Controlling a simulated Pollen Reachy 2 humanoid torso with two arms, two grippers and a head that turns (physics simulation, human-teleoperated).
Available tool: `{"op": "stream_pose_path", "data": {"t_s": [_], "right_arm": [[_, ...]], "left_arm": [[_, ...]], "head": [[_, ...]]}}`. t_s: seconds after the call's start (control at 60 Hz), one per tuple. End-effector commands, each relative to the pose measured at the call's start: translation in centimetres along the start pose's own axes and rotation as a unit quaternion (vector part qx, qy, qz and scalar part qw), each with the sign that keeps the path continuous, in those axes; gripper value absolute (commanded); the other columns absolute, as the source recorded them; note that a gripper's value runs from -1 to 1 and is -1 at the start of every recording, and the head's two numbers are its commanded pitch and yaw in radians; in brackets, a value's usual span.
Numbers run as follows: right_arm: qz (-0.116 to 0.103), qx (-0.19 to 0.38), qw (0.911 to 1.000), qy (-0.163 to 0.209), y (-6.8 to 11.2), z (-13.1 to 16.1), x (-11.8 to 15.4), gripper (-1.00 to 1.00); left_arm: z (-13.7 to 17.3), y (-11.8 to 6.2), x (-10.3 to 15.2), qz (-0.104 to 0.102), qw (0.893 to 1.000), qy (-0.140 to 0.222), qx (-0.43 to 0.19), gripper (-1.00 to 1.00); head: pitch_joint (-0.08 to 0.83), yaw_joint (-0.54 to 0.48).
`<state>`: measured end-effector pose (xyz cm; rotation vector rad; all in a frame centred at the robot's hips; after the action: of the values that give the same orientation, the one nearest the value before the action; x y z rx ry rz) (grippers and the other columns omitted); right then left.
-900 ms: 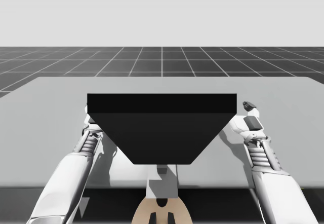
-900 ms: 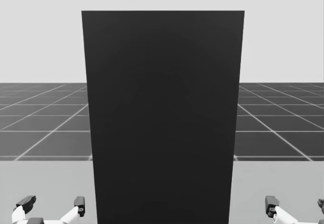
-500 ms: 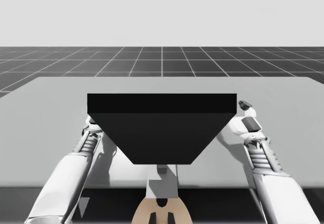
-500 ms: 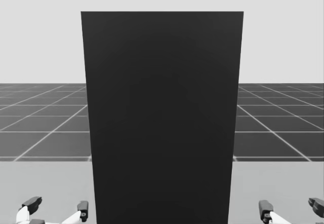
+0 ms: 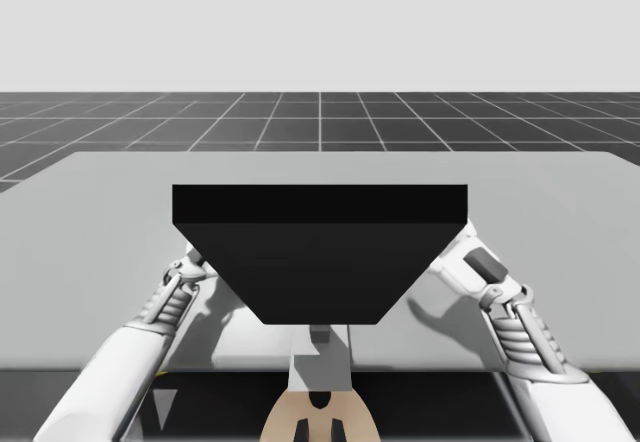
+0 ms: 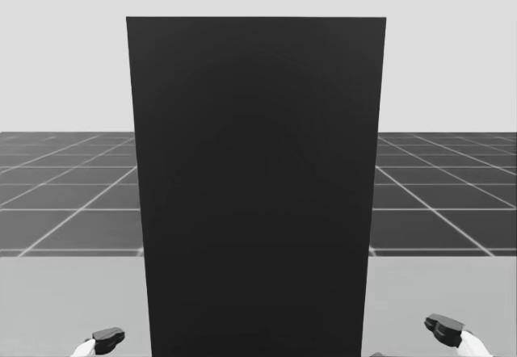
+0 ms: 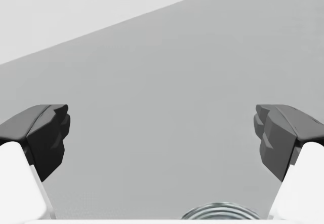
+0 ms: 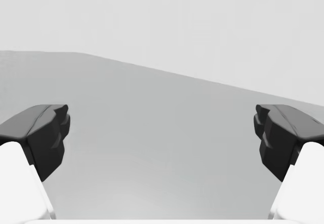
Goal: Reach around the screen and pick up the object behind it.
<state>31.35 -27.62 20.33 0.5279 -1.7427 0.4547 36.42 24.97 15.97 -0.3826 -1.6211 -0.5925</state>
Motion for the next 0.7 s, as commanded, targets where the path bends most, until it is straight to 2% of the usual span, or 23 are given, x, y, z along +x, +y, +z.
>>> {"op": "stream_pose_path", "data": {"t_s": [0.017, 0.167, 0.517, 0.65, 0.7], "right_arm": [[0.005, 0.075, 0.9971, -0.003, 1.6, 0.3, -0.2, -1.00], [0.006, 0.114, 0.9935, -0.002, 2.3, 0.5, -0.3, -1.00], [0.005, 0.167, 0.9858, 0.012, 3.5, 1.0, -0.6, -1.00], [0.006, 0.167, 0.9858, 0.013, 3.5, 1.0, -0.6, -1.00], [0.007, 0.166, 0.9861, 0.012, 3.4, 1.0, -0.6, -1.00]], "left_arm": [[0.7, -1.0, 0.0, -0.019, 0.997, 0.001, -0.077, -1.00], [1.0, -1.7, 0.0, -0.030, 0.993, 0.000, -0.110, -1.00], [1.2, -1.9, -0.1, -0.024, 0.991, 0.008, -0.129, -1.00], [1.3, -1.8, -0.3, -0.001, 0.989, 0.053, -0.140, -1.00], [1.2, -1.7, -0.6, -0.006, 0.987, 0.071, -0.142, -1.00]], "head": [[0.060, -0.01], [0.060, -0.01], [0.066, -0.01], [0.069, -0.01], [0.070, -0.01]]}}
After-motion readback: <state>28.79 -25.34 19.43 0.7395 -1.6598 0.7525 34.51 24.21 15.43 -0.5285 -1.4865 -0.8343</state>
